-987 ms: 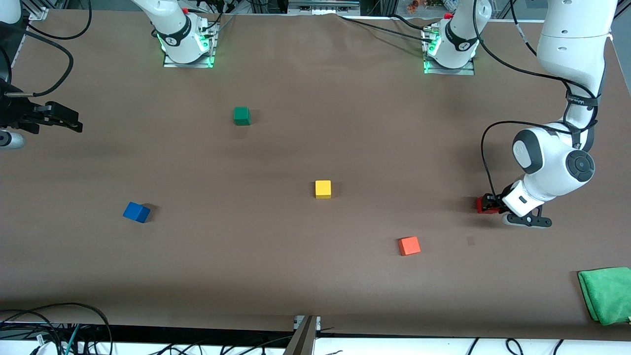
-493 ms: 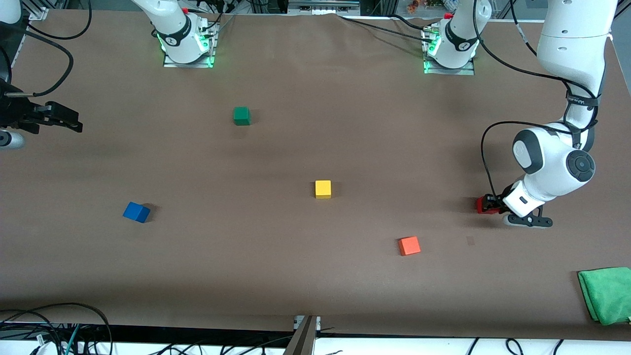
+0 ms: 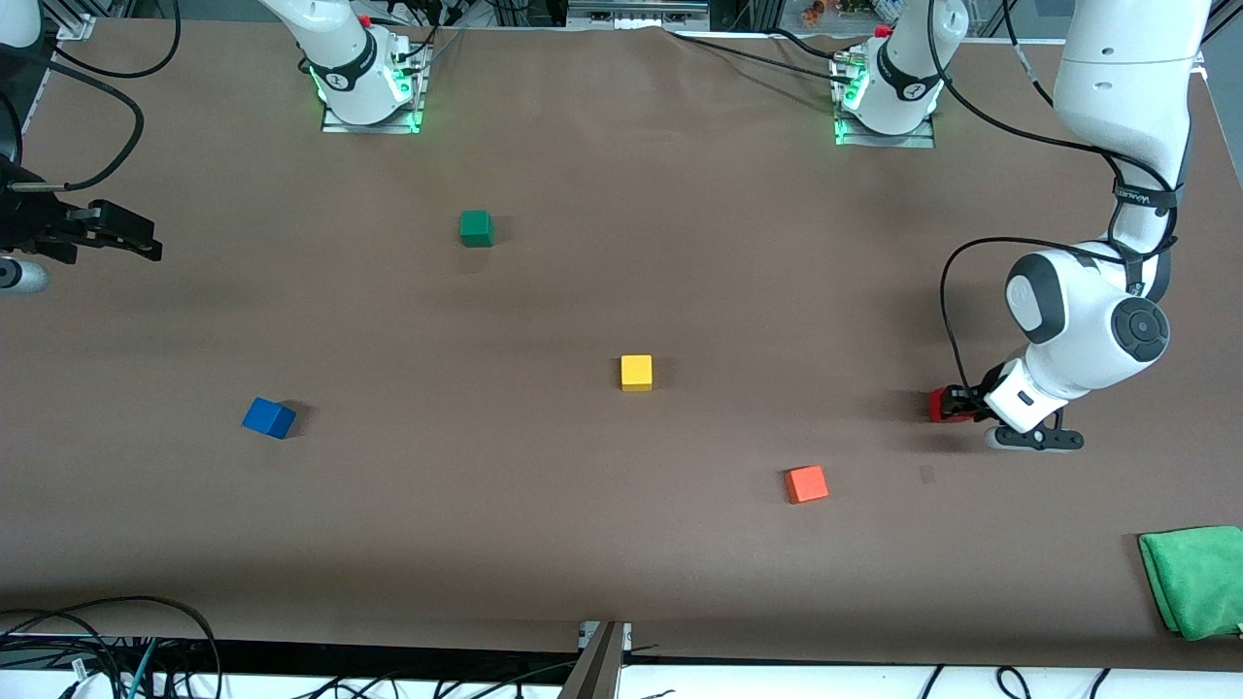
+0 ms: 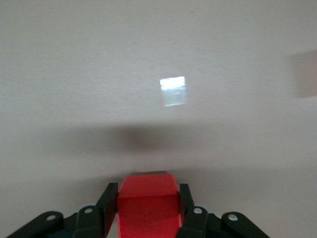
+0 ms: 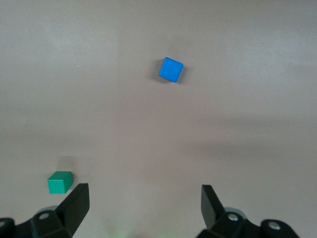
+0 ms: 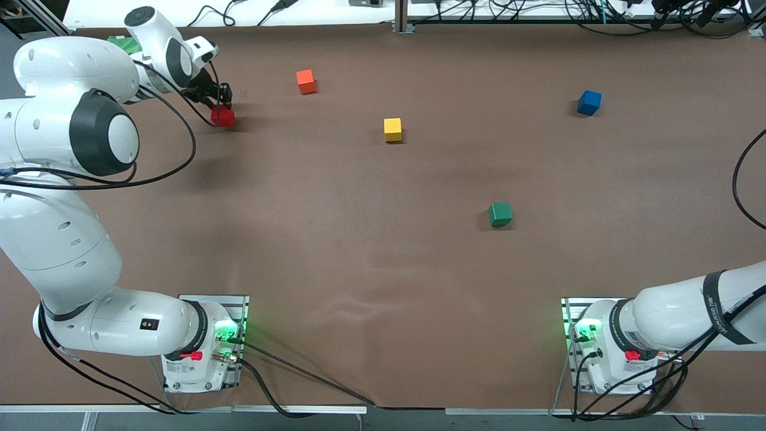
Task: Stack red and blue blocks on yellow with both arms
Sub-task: 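Lift the red block with the left gripper while the right gripper reaches the blue block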
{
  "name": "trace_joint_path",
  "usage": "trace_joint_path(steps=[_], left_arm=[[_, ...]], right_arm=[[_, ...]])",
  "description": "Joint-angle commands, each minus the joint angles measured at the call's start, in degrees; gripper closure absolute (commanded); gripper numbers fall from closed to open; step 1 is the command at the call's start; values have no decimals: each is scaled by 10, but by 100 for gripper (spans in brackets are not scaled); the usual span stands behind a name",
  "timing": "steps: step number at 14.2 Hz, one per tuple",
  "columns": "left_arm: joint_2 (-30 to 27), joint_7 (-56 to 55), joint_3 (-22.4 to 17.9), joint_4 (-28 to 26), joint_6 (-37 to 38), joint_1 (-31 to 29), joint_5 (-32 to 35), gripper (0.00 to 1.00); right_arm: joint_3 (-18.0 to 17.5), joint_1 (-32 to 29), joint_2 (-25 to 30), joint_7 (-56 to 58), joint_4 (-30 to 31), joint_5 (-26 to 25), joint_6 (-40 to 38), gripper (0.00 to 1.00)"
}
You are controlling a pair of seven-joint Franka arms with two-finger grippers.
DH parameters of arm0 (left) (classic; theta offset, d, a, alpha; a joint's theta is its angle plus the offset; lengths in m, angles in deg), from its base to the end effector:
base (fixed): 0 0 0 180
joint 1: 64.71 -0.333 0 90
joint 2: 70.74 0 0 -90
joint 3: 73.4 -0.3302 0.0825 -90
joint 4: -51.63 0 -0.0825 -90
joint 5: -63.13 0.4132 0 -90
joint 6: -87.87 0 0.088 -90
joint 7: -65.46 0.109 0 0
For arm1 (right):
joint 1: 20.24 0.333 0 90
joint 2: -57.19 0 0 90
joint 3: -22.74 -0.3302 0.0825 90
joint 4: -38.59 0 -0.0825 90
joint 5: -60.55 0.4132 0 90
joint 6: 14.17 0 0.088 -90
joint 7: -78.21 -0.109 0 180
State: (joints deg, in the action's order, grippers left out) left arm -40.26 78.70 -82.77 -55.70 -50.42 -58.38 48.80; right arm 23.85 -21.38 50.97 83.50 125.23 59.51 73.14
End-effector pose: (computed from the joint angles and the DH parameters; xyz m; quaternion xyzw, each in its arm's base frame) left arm 0.6664 0.0281 0.2210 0.9990 -0.0078 0.0163 0.0408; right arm 0.6111 -0.0254 0.5971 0.9984 0.0265 -0.0490 0.0069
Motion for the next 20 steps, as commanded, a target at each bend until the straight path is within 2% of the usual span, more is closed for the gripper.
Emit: trace_joint_path(steps=[1,3,4,6,8,10,15,20], left_arm=[[-11,-101,-2,25,48,36,74,99],[-10,-208,14,50,85,46,162,99],[-9,-230,26,55,90,42,176,99],[-11,-234,28,65,108,43,177,99],[-11,-243,31,107,180,47,174,99],[-10,-295,63,140,223,46,177,99],[-10,-440,126,185,252,46,172,99],[-10,-577,210,228,321,47,180,99]], right_arm=[[-1,-4,-5,4,-10,2,-4,0],[-2,-4,-5,4,-10,2,-4,0],[-1,-4,-5,4,-10,3,-4,0],[-2,-4,-7,4,-8,1,-2,0],[-2,-3,-24,4,-10,-12,-1,0],[-1,-5,-27,4,-10,-9,-1,0],[-1,-6,-34,4,-10,-14,1,0],[-1,-13,-74,4,-10,-13,14,0]])
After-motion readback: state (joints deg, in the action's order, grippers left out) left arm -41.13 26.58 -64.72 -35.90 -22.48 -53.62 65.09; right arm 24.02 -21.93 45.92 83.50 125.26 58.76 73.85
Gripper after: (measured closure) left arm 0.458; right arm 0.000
